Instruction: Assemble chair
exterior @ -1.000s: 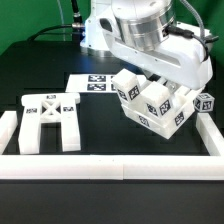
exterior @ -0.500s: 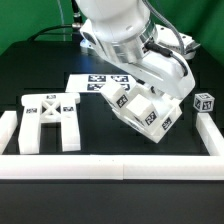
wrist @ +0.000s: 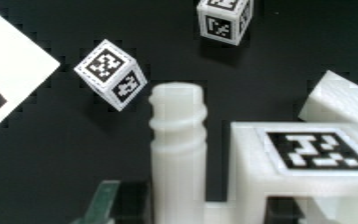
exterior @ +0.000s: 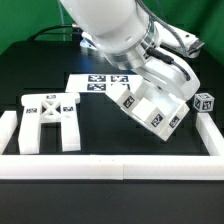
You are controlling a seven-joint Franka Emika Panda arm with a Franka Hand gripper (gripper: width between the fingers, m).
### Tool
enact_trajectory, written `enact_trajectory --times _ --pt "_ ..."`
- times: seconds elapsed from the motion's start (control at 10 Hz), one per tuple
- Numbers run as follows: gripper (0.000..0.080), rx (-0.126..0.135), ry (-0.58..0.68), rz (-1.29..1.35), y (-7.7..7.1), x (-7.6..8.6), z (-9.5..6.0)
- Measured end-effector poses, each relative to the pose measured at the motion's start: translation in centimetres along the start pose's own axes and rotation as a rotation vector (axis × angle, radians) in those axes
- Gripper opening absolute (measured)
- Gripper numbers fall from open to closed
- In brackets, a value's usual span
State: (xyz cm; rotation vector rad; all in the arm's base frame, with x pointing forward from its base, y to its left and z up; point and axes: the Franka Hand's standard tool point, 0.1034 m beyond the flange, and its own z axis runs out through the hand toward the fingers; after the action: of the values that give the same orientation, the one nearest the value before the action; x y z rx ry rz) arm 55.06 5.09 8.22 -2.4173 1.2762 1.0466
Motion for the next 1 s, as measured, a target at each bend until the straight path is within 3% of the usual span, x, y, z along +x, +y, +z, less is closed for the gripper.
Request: enact_trajectory --times 0.3,0.5,1.0 --pt "0.0251 0.002 0.001 0.0 -0.1 0.0 0.1" --pt "0.0251 0.017 0.013 -0.057 -1.6 -1.4 0.0" --pt "0.0251 0.03 0.017 -0.128 -1.0 -0.6 -0.4"
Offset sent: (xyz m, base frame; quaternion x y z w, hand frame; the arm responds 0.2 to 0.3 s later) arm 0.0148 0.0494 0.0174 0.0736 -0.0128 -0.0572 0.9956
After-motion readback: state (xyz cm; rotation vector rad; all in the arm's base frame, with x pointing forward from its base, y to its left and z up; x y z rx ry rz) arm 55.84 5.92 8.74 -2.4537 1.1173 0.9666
